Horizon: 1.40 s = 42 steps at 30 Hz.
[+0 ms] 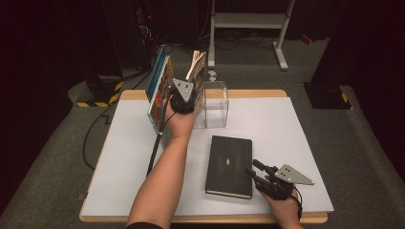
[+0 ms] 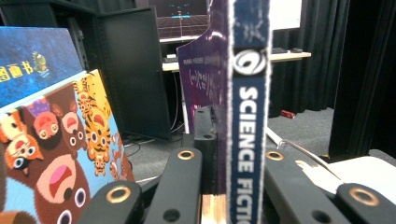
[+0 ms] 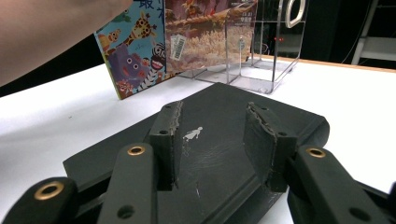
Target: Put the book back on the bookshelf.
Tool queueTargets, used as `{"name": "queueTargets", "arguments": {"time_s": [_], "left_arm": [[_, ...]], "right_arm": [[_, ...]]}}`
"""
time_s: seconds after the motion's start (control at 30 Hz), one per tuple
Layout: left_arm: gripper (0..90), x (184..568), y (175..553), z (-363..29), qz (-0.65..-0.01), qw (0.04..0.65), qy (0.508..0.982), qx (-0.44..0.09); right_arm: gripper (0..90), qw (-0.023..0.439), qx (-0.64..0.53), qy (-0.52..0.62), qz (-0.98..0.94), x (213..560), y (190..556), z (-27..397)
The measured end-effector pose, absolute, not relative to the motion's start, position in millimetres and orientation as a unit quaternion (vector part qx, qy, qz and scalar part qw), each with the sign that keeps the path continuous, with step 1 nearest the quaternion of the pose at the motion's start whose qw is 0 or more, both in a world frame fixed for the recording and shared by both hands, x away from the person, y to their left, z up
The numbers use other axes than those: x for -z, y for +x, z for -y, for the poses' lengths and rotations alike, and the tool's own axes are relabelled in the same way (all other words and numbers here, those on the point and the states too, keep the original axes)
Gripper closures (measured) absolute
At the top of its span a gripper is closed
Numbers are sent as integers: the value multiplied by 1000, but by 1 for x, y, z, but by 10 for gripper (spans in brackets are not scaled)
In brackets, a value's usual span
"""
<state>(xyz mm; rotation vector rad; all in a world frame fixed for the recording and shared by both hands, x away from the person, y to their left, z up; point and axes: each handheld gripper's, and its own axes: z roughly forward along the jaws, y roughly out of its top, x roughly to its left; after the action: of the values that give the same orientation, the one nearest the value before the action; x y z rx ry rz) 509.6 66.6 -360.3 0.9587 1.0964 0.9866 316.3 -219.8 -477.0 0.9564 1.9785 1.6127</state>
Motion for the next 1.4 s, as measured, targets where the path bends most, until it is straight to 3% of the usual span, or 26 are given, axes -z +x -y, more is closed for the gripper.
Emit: {"name": "queueTargets", "arguments": {"time_s": [0.6,0.83,1.4], "left_arm": [[830,375,506,-71,-484,643,410,-429],[767,377,496,-75,-488,642,415,-421],[785,406,486,-74,-506,613,440,-417]], "right_arm": [[572,201,-580,341,-712,477,314,217],[570,199,-577,337,-716,478,314,213],[568,198,-577,330,-720,478,313,209]]}}
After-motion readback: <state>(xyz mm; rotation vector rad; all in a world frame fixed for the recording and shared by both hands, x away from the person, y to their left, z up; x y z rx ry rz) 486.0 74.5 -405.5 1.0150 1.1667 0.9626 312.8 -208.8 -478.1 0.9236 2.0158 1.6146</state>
